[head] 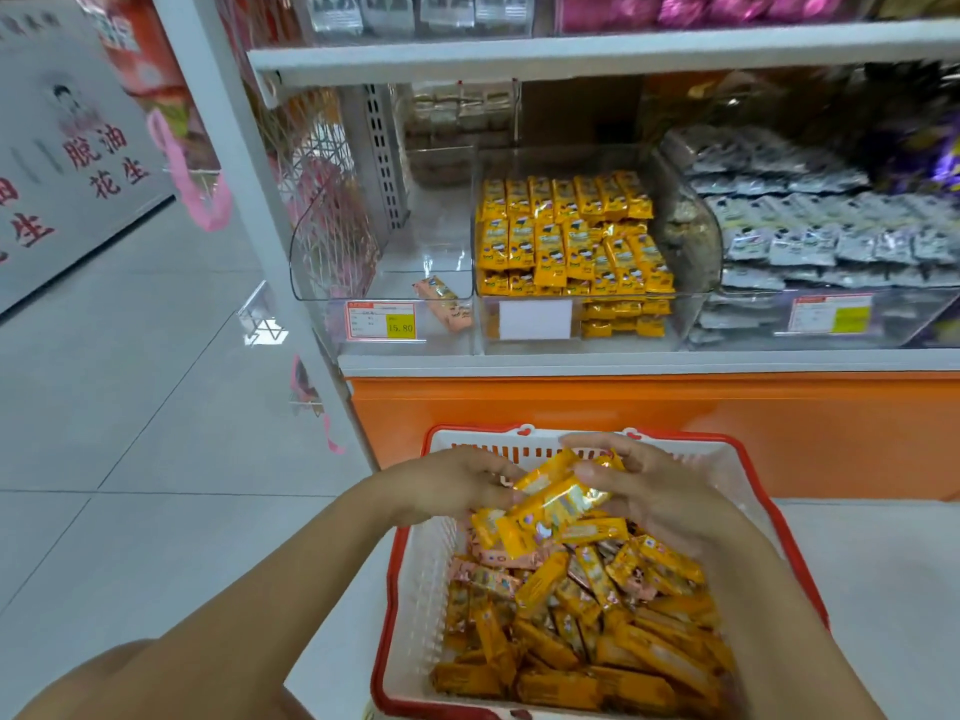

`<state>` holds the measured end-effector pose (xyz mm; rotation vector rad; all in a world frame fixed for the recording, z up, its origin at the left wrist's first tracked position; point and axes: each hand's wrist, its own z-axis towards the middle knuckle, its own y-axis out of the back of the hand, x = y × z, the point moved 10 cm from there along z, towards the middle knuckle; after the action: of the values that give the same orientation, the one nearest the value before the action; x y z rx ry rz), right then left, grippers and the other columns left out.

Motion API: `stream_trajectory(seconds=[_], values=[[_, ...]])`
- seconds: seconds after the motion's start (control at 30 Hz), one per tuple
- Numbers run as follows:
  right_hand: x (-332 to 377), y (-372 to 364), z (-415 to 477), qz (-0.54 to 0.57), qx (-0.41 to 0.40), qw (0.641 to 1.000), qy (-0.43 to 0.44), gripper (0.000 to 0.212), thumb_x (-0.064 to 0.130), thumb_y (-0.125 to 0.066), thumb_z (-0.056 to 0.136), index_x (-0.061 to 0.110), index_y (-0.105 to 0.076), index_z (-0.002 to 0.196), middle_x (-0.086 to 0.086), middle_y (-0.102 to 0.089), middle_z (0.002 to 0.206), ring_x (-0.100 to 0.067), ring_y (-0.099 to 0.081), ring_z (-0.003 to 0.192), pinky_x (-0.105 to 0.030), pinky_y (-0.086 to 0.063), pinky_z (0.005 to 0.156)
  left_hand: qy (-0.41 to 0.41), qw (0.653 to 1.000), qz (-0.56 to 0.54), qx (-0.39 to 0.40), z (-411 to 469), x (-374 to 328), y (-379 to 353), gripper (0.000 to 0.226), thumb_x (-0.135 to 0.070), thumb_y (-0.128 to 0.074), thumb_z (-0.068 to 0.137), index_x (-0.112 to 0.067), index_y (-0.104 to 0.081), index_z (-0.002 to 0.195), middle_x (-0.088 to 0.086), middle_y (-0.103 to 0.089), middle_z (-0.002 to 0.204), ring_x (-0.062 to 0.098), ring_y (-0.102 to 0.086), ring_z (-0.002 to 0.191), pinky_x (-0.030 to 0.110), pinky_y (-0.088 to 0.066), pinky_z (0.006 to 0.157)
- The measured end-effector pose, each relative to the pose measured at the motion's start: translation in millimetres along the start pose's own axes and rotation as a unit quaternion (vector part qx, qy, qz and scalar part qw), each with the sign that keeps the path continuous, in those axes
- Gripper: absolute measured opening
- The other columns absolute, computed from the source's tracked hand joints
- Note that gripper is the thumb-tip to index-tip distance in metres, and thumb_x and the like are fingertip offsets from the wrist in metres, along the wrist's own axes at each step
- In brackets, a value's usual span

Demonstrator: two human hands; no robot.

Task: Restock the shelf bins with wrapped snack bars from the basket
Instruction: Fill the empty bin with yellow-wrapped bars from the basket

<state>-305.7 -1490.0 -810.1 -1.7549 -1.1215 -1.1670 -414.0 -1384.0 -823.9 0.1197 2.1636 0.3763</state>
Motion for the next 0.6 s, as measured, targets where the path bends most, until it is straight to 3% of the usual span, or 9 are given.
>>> stream_trajectory(seconds=[0.07,0.17,0.27,0.37,0.47,0.6], values=[[8.8,8.8,-3.9,0.022,-0.025,0.999,0.020,0.057,0.035,-0.085,0.063,0.023,-0.068,0.116,-0.006,-0.067,0.113,-0.016,-0.068,0.091,-0.023,-0.054,0.069,-0.005,0.994,-0.109,0.016,-2.3,-8.7,-5.2,0.038,-0.026,-0.058,0.093,-0.020,-0.052,0.130,0.000,-0.062,0.118,0.014,-0.059,0.108,0.030,-0.048,0.093],[22.6,20.6,-11.7,0.016,-0.050,0.998,0.046,0.076,0.051,-0.091,0.048,0.021,-0.068,0.114,-0.014,-0.069,0.113,-0.015,-0.070,0.081,-0.023,-0.054,0.063,-0.029,0.959,-0.277,0.053,-4.8,-23.2,-9.9,0.035,-0.018,-0.051,0.095,-0.010,-0.054,0.129,0.007,-0.064,0.109,0.016,-0.063,0.091,0.029,-0.055,0.080],[34.2,25.9,-21.7,-0.034,-0.062,0.996,0.056,0.066,0.054,-0.086,0.055,0.019,-0.069,0.109,-0.006,-0.072,0.108,-0.008,-0.068,0.077,-0.022,-0.051,0.065,-0.043,0.921,-0.375,0.090,-7.9,-34.8,-9.2,0.038,-0.021,-0.049,0.090,-0.008,-0.054,0.125,0.009,-0.068,0.102,0.019,-0.066,0.089,0.032,-0.056,0.081],[39.7,24.3,-25.7,-0.069,-0.072,0.993,0.060,0.045,0.044,-0.075,0.065,0.024,-0.071,0.105,0.001,-0.072,0.108,-0.007,-0.067,0.087,-0.027,-0.047,0.074,-0.039,0.918,-0.378,0.113,-9.5,-41.1,-14.1,0.040,-0.029,-0.049,0.090,-0.011,-0.055,0.125,0.009,-0.067,0.107,0.019,-0.064,0.096,0.031,-0.056,0.082],[41.0,23.9,-25.0,-0.082,-0.084,0.991,0.064,0.043,0.041,-0.074,0.067,0.024,-0.068,0.106,0.002,-0.072,0.106,-0.011,-0.068,0.097,-0.025,-0.048,0.074,-0.041,0.928,-0.359,0.093,-3.0,-40.8,-18.2,0.040,-0.026,-0.060,0.082,-0.011,-0.062,0.120,0.005,-0.068,0.103,0.016,-0.064,0.094,0.030,-0.057,0.077],[44.8,35.2,-26.2,-0.056,-0.129,0.987,0.082,0.039,0.035,-0.076,0.063,0.018,-0.067,0.098,0.006,-0.062,0.103,-0.002,-0.066,0.076,-0.018,-0.050,0.065,-0.031,0.935,-0.346,0.068,5.3,-37.4,-15.5,0.038,-0.032,-0.063,0.077,-0.012,-0.068,0.109,0.010,-0.064,0.110,0.021,-0.060,0.102,0.032,-0.056,0.084]])
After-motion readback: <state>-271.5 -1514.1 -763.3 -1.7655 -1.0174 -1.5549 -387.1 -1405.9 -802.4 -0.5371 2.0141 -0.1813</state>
